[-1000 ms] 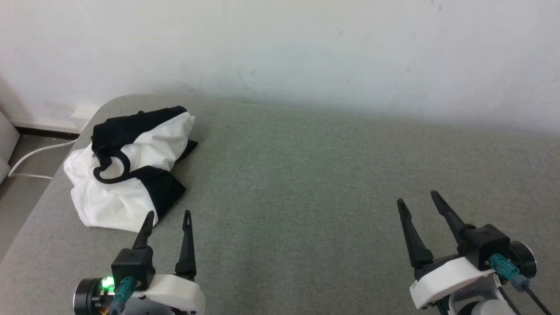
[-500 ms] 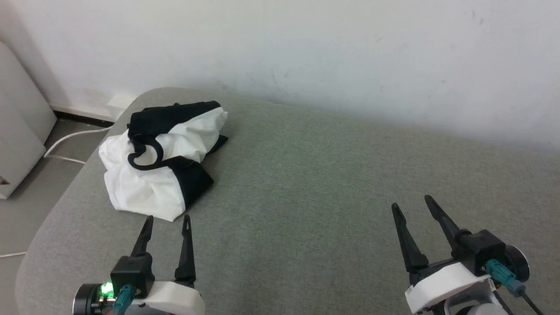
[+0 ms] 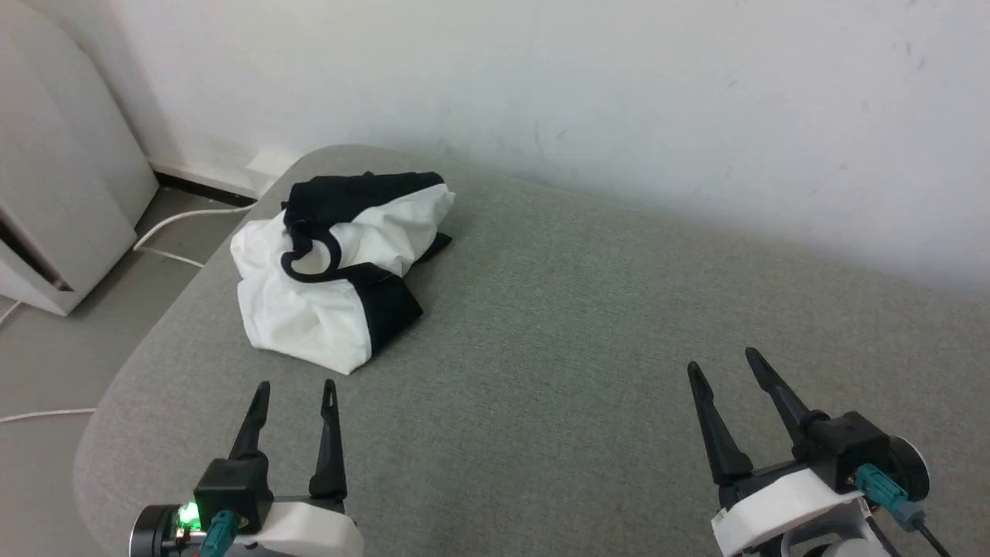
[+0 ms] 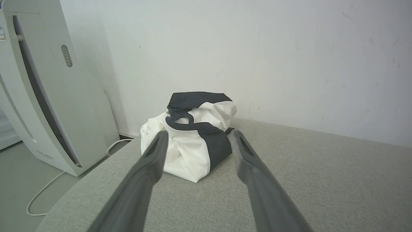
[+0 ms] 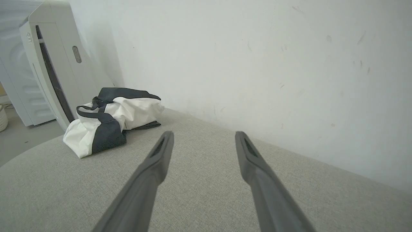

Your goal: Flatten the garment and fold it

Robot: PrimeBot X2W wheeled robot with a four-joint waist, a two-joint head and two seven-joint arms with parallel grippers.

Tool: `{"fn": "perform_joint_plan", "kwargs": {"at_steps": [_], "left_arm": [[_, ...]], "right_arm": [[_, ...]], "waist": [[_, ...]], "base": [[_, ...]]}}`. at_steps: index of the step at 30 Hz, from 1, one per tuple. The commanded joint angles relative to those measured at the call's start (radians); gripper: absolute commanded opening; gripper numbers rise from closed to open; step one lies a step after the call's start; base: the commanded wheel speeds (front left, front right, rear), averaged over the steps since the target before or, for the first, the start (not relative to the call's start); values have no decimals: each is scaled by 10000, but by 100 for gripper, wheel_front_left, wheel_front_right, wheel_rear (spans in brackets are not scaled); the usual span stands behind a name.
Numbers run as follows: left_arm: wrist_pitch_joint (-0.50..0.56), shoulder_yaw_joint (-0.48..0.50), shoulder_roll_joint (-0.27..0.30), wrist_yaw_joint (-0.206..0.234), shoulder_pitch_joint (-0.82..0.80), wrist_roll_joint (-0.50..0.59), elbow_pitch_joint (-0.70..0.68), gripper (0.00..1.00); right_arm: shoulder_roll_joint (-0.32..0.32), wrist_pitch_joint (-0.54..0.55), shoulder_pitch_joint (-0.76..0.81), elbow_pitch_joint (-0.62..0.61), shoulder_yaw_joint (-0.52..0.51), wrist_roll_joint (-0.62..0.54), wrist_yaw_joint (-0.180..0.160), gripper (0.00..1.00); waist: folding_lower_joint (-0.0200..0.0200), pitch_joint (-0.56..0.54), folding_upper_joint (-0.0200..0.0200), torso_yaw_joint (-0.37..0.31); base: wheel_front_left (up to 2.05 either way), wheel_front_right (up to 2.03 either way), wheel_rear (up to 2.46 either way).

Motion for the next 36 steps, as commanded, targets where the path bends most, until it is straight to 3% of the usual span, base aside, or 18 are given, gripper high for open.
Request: {"fn": "perform_joint_plan", "kwargs": {"at_steps": [1, 36], "left_arm": [[-103, -32, -18, 78, 204, -45, -45, 100], [-749, -256, -24, 303, 488, -186, -30, 100]], "right_arm": [[26, -103, 28, 55, 45, 84, -16, 100], [36, -747, 38, 556, 430, 602, -21, 100]], "waist": [[0, -23, 0, 157], [0, -127, 0, 1622]], "base": [[0, 0, 0], [0, 0, 0]]}}
